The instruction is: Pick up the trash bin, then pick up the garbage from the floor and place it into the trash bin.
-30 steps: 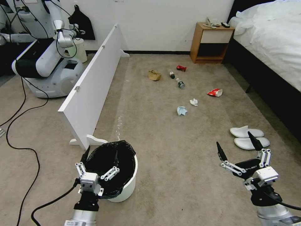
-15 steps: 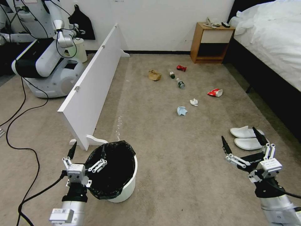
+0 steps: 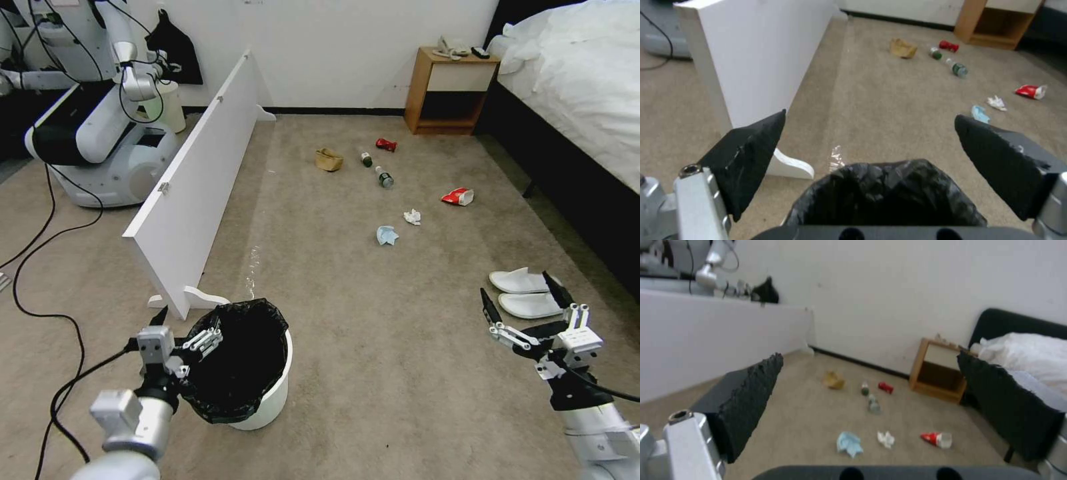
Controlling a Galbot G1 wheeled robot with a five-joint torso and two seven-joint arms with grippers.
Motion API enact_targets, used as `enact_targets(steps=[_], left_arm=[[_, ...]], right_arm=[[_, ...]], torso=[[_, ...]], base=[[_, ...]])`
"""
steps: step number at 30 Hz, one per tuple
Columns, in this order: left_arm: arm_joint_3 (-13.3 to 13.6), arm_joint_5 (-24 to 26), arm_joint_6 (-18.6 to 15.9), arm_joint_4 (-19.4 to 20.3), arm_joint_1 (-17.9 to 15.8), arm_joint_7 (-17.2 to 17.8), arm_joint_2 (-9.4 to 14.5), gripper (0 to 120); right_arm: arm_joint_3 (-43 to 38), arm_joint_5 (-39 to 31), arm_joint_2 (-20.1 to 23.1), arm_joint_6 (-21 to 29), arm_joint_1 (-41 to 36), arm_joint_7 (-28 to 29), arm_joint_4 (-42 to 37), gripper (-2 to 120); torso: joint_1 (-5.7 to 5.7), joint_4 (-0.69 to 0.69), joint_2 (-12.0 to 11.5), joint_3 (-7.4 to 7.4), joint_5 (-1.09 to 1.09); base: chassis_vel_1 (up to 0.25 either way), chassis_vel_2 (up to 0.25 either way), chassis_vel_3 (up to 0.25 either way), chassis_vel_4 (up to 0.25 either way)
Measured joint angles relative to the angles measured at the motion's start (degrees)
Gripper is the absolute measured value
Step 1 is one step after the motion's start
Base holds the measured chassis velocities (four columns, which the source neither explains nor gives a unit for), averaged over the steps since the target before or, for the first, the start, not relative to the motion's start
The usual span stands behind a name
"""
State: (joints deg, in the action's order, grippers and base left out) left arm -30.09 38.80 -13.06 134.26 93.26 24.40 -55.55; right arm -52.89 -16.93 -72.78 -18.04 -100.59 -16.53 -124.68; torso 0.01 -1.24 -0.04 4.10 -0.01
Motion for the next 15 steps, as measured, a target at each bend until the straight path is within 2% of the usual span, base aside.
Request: enact_targets(steps=[1,3,4,6,7,8,10,15], left_arm=[[0.0,0.0,0.0,0.0,0.0,0.0,0.0,100],[0.0,6.7,-3.4,-0.7,-2.9,2.5,4.3,100],[0.0,6.7,-3.4,-0.7,-2.9,2.5,4.3,100],[-0.4,12.5,-6.5,-1.0,-4.5,3.5,8.1,100],[-0.4,15.1,-7.8,-1.0,-5.0,4.0,9.3,100],[-0.4,15.1,-7.8,-1.0,-5.0,4.0,9.3,100],[-0.2,20.8,-10.8,-0.7,-6.3,6.3,11.1,100],[-1.0,25.0,-14.0,-0.8,-7.3,8.3,11.9,100]], right_arm=[[0.0,0.0,0.0,0.0,0.0,0.0,0.0,100],[0.0,1.0,-0.1,0.5,-0.5,0.1,0.4,100],[0.0,1.0,-0.1,0.5,-0.5,0.1,0.4,100],[0.0,1.9,-0.8,0.6,-0.9,0.1,0.8,100],[0.0,2.3,-1.1,0.6,-1.0,0.1,1.0,100],[0.0,2.3,-1.1,0.6,-1.0,0.1,1.0,100],[0.1,2.8,-1.6,0.1,-1.0,-0.2,1.5,100],[0.8,2.8,-1.8,-1.5,-0.2,-0.7,3.3,100]], torso=[[0.00,0.00,0.0,0.00,0.00],[0.00,0.00,0.0,0.00,-0.02],[0.00,0.00,0.0,0.00,-0.02],[0.00,0.01,0.0,0.00,0.00],[0.00,0.01,0.0,0.00,-0.01],[0.00,0.01,0.0,0.00,-0.01],[0.00,0.01,0.0,0.00,0.00],[0.00,0.01,0.0,0.00,0.00]], base=[[0.000,0.000,0.000,0.000],[0.000,0.000,0.000,0.000],[0.000,0.000,0.000,0.000],[0.000,0.000,0.000,0.000],[0.000,0.000,0.000,0.000],[0.000,0.000,0.000,0.000],[0.000,0.000,0.000,0.000],[0.000,0.000,0.000,0.000]])
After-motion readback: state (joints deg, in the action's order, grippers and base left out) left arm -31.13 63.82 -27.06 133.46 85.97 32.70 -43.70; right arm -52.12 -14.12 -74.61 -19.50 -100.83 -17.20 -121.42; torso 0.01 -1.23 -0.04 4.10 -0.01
